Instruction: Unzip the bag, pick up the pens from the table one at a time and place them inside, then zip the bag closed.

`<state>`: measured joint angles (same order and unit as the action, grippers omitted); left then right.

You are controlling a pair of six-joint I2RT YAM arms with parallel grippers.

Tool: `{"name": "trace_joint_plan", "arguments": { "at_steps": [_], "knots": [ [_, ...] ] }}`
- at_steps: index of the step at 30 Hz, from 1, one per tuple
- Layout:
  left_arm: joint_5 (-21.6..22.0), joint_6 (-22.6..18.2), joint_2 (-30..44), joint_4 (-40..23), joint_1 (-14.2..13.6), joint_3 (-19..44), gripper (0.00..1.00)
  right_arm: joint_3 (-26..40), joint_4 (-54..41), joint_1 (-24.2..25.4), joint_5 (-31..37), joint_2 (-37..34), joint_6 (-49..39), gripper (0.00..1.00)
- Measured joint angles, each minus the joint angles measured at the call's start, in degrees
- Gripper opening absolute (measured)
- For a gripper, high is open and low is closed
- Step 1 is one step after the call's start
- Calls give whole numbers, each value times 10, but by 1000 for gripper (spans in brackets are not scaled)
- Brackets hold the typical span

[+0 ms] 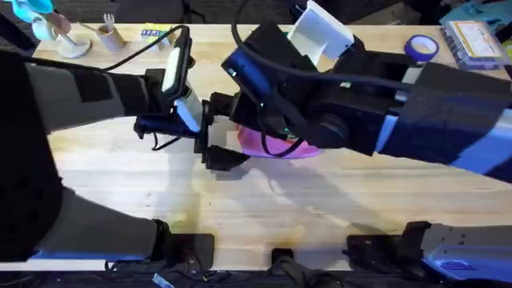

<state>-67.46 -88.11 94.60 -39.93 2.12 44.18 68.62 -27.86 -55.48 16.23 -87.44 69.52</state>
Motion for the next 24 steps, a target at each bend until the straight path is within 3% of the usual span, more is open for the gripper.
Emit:
{"name": "trace_joint_plan", "arguments": {
  "at_steps": [2, 3, 7, 9, 11, 16, 24],
  "knots": [
    [-1, 1, 3, 11, -6, 0, 945, 0, 0, 0, 0, 0, 0, 31],
    [-3, 6, 3, 32, -9, 0, 854, 0, 0, 0, 0, 0, 0, 31],
    [-3, 36, 3, 73, -9, 0, 767, 0, 0, 0, 0, 0, 0, 31],
    [-3, 53, 3, 87, -9, 0, 614, 0, 0, 0, 0, 0, 0, 31],
    [-3, 65, 3, 93, -9, 0, 387, 0, 0, 0, 0, 0, 0, 31],
    [-2, 81, 3, 94, -11, 0, 68, 0, 0, 0, 0, 0, 1, 31],
    [0, 87, 3, 94, -11, 0, 47, 0, -27, 14, 0, 0, 2, 31]
  ]
}}
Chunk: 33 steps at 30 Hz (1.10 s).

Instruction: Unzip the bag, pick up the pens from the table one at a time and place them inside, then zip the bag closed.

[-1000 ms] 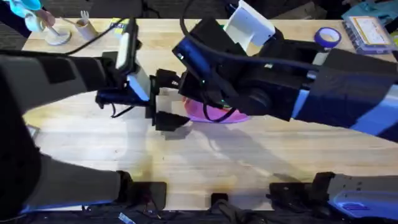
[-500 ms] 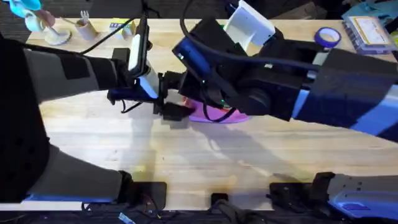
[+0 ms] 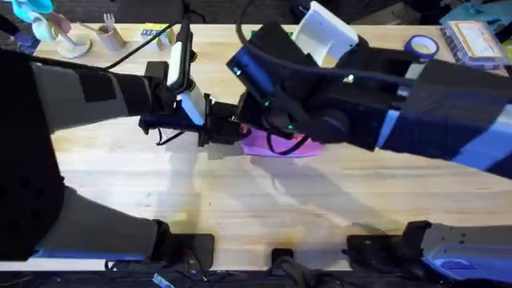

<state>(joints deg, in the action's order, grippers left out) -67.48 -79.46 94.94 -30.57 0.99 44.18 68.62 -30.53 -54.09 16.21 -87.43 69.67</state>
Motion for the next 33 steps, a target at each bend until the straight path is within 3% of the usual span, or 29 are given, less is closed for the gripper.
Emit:
{"name": "trace_joint_plan", "arguments": {
  "at_steps": [8, 15, 22, 33],
  "knots": [
    [1, 0, 0, 0, 0, 0, 46, 0, -80, 61, -6, 1, 2, 31],
    [1, 2, 0, 1, 0, 0, 46, 0, -94, 97, -6, 20, -5, 31],
    [2, 2, 0, 2, 0, 0, 46, 0, -94, 105, -6, 49, -49, 31],
    [2, 2, 0, 2, 0, 0, 45, 0, -96, 95, -15, 113, -200, 31]
  ]
}}
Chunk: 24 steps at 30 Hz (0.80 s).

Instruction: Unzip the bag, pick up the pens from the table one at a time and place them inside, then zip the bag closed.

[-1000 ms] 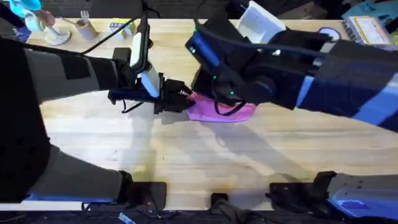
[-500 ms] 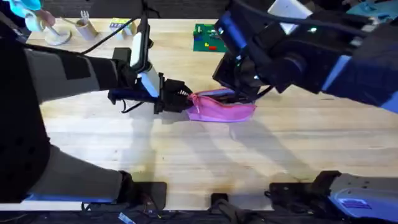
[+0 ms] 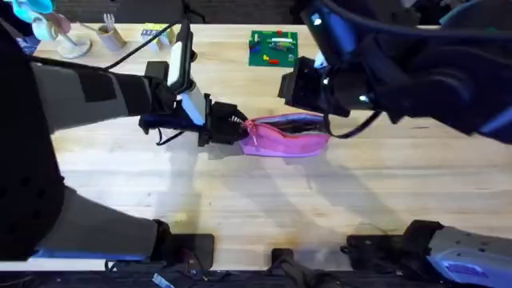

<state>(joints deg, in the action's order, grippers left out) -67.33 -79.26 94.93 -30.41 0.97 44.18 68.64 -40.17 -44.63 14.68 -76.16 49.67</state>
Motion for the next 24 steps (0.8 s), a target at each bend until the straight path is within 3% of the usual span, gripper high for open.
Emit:
{"name": "trace_joint_plan", "arguments": {
  "at_steps": [2, 3, 7, 9, 16, 17, 22, 24],
  "knots": [
    [0, 0, 0, 0, 0, 0, 45, 0, -2, -10, -14, 13, -31, 43],
    [0, 0, 0, 0, 0, 0, 45, 0, -12, -28, -30, 27, -64, 402],
    [0, 0, 0, 0, 0, 0, 45, 0, -23, -47, -41, 36, -84, 949],
    [0, 0, 0, 0, 0, 0, 45, 0, -23, -52, -44, 36, -91, 993],
    [0, 0, 0, 0, 0, 0, 47, 0, -23, -56, -47, 36, -95, 998],
    [0, -1, 0, 1, 0, 0, 148, 0, -24, -56, -47, 36, -95, 998],
    [-4, 1, 0, 2, 0, 0, 932, 0, -24, -56, -47, 36, -97, 998],
    [-4, 2, 0, 2, 0, 0, 988, 0, -25, -56, -47, 36, -97, 998]
  ]
}}
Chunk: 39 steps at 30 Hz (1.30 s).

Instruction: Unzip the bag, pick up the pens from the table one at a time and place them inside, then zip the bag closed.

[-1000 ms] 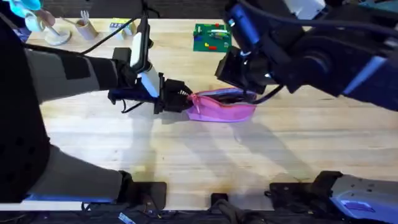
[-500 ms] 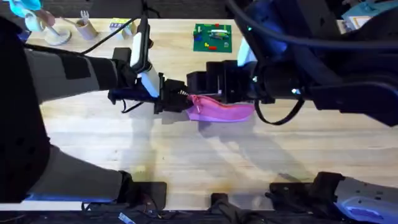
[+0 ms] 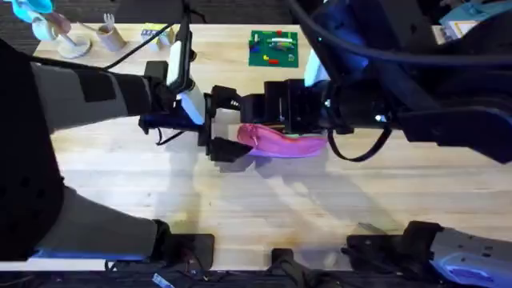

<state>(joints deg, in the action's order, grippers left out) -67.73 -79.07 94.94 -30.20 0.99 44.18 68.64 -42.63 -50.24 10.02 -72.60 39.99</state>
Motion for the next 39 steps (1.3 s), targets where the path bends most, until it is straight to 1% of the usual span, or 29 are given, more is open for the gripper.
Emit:
{"name": "trace_joint_plan", "arguments": {
  "at_steps": [4, 7, 11, 14, 18, 22, 26, 27, 28, 32, 36, 39],
  "knots": [
    [1, 0, 0, 0, 0, 0, 993, 0, -1, 0, 0, 0, 0, 998],
    [9, 0, 0, -6, 0, 0, 994, 0, -1, 0, -2, 0, 0, 998],
    [29, 0, -2, -32, 3, 0, 995, 0, -3, 0, -11, 0, 0, 998],
    [48, -1, -18, -48, 12, 0, 995, 0, -12, 0, -16, 0, 0, 998],
    [81, -2, -77, -69, 38, 0, 994, 0, -15, -2, -20, 0, 0, 998],
    [108, -3, -137, -87, 71, 0, 994, 0, -16, -21, -20, 0, 0, 998],
    [121, -3, -178, -111, 110, 0, 993, 0, -19, -53, -9, 0, 12, 998],
    [125, -3, -195, -133, 137, 0, 993, 0, -22, -77, 13, 0, 38, 998],
    [126, -4, -198, -138, 144, 0, 993, 0, -22, -84, 22, 0, 49, 998],
    [132, -13, -200, -166, 161, 0, 993, 0, -22, -104, 50, 0, 94, 998],
    [134, -45, -200, -199, 161, 0, 993, 0, -22, -112, 63, -8, 138, 998],
    [135, -59, -200, -206, 162, 0, 993, 0, -20, -114, 68, -26, 162, 998]
  ]
}}
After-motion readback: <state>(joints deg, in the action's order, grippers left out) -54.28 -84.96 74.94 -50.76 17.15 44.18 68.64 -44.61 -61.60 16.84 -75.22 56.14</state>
